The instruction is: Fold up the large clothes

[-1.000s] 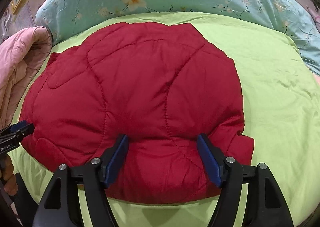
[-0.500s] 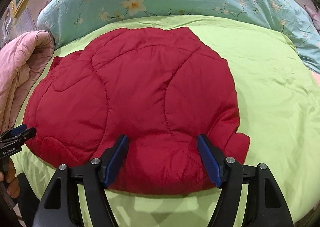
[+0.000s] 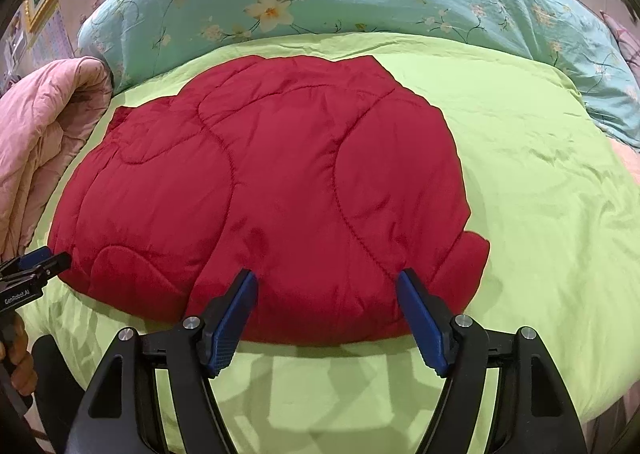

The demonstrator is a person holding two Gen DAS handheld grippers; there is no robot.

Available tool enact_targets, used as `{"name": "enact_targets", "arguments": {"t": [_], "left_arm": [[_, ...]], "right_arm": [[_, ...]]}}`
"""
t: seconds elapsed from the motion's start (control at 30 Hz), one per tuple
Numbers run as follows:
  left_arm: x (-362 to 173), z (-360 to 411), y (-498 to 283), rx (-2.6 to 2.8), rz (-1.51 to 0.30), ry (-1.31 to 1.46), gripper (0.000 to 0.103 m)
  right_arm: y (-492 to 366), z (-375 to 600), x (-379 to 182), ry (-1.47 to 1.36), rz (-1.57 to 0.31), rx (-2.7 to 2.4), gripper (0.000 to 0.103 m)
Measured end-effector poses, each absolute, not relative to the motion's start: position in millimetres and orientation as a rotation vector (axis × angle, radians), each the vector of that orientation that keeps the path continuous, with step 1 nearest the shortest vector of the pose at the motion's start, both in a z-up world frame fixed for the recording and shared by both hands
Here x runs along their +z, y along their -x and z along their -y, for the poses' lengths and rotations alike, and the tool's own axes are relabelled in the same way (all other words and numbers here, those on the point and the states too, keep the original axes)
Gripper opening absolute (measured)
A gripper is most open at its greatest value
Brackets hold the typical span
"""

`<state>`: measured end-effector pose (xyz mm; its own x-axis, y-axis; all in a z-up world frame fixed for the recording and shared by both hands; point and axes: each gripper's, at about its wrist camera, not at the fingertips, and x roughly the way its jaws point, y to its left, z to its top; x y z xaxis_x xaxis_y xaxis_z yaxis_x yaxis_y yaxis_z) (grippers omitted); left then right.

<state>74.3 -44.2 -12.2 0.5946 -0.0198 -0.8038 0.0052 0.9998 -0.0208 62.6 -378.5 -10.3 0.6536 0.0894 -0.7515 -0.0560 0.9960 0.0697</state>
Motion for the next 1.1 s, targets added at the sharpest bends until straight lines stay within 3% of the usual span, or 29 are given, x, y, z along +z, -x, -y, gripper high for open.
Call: {"name": "enact_targets", "arguments": {"t": [0.63,0.93,1.1], "left_arm": [[-0.3,29.2,-64.2,-0.012,-0.907,0.057,0.08],[12.4,14.1,-93.4,-0.002,-0.87,0.11,0.08],[-9.5,13.8,-123.5,-0.018,-0.947,0.145,0.081]], "right_arm": [[-41.5,354.1,15.1,-0.052,-0.8,0.171,0.074],[-89.7,350.7,14.3,-0.054,-0.813,0.179,0.074],[-118.7,352.8,-1.1,-0.04,-0.851,0.141,0.075]]}}
